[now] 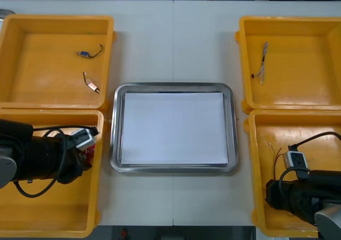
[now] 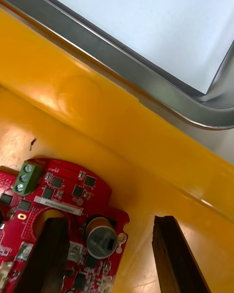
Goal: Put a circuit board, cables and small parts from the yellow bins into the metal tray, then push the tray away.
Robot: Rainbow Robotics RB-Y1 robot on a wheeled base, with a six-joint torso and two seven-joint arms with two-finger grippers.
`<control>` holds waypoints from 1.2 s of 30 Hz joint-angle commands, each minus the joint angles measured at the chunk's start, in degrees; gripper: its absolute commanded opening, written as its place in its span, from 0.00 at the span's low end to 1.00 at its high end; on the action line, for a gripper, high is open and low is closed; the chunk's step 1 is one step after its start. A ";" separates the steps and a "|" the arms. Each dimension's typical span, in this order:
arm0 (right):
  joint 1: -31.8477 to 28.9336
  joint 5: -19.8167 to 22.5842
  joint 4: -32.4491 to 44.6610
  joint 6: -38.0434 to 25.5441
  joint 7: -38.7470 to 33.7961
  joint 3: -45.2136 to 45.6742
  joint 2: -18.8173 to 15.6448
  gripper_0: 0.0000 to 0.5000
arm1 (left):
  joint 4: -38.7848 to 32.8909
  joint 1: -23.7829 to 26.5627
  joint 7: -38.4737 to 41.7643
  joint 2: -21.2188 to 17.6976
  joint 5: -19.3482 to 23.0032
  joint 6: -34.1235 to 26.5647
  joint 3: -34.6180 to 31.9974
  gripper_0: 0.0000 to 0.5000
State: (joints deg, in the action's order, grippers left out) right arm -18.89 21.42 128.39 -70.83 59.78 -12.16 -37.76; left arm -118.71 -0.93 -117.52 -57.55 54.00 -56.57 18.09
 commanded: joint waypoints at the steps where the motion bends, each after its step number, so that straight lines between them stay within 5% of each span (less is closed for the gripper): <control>1: -1.85 0.11 0.46 0.61 0.52 -1.02 0.49 0.00 | 0.14 1.73 -8.78 -2.21 -0.74 1.20 1.33 1.00; 5: -1.76 0.11 0.46 0.61 0.17 -0.06 0.49 0.00 | 0.06 1.64 -8.96 -2.21 -0.92 1.20 1.42 0.94; 6: -1.68 0.11 0.46 0.61 0.17 0.30 0.49 0.00 | 0.14 1.64 -8.96 -2.21 -1.00 1.20 1.51 0.57; 9: -1.41 0.38 0.90 0.61 -0.01 1.61 0.49 0.00 | 0.32 1.64 -8.87 -2.21 -1.35 1.73 2.03 0.01; 19: 0.43 2.75 9.34 -9.94 0.17 9.26 -1.18 0.00 | 0.58 1.55 -8.96 -2.21 -1.18 1.90 1.16 0.00; 32: 6.23 20.68 21.61 -29.01 1.04 25.08 -7.42 0.00 | -4.16 1.20 -7.99 -2.21 1.37 -12.95 -11.06 0.00; 36: 8.78 27.45 21.61 -32.26 1.57 28.51 -12.07 0.00 | -6.71 1.20 -4.56 -2.21 2.25 -16.99 -13.35 0.00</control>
State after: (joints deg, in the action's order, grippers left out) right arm -12.85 45.61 148.27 -101.68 59.78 12.94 -44.77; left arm -121.76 -0.37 -117.89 -57.60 55.24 -71.09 7.21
